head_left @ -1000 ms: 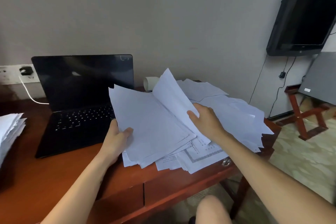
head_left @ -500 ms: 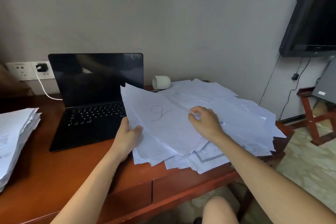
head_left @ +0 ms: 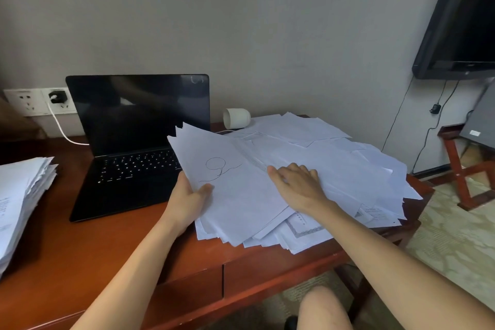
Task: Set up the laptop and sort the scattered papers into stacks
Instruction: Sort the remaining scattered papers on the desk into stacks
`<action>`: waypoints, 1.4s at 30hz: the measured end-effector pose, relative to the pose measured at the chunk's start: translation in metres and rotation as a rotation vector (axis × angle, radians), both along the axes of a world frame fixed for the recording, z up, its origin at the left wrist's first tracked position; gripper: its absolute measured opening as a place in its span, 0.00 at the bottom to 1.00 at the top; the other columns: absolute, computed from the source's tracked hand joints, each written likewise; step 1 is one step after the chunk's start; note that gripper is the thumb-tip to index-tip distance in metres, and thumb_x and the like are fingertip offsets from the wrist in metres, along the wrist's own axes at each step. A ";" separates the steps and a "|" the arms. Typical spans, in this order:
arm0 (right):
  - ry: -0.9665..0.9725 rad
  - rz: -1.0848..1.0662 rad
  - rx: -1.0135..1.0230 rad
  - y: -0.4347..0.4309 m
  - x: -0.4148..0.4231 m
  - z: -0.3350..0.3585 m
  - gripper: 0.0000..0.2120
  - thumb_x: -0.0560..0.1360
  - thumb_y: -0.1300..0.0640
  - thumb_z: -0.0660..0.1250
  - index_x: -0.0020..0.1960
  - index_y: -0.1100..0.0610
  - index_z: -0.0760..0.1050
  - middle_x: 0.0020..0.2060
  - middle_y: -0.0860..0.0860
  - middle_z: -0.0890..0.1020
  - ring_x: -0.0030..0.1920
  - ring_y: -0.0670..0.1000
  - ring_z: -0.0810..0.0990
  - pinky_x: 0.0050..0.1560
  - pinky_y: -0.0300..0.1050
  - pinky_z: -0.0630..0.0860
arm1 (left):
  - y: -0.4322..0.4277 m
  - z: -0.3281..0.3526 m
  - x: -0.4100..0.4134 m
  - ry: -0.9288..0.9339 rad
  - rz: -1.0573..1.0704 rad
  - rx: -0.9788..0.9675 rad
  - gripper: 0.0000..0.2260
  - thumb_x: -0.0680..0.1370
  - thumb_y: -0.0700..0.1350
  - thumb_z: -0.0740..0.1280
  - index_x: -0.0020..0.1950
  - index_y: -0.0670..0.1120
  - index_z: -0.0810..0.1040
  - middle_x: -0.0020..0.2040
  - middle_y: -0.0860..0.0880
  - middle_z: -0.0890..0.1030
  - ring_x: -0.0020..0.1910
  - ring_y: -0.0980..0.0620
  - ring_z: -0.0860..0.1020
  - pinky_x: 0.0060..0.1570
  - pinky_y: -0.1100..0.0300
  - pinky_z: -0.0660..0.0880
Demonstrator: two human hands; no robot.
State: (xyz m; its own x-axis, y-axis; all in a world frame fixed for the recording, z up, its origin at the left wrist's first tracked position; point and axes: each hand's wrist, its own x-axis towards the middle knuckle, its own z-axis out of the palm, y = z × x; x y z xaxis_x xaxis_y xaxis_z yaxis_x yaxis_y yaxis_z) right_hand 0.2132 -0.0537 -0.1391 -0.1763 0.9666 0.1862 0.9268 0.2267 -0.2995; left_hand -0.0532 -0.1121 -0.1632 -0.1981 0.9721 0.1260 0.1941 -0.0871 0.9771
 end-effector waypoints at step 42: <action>1.149 0.248 -0.006 -0.029 -0.038 0.066 0.15 0.75 0.65 0.66 0.57 0.50 0.73 0.52 0.51 0.85 0.53 0.55 0.84 0.54 0.53 0.81 | -0.036 0.080 -0.002 0.227 0.195 0.441 0.19 0.83 0.31 0.58 0.70 0.51 0.67 0.48 0.78 0.75 0.46 0.74 0.76 0.45 0.72 0.71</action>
State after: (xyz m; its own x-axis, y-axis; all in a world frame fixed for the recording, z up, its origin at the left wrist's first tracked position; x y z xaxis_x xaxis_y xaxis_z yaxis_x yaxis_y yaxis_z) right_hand 0.1748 -0.0828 -0.0731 -0.0911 0.9308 0.3541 0.0419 0.3589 -0.9324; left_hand -0.0548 -0.1482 -0.0830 -0.2901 0.7651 0.5749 0.4499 -0.4212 0.7875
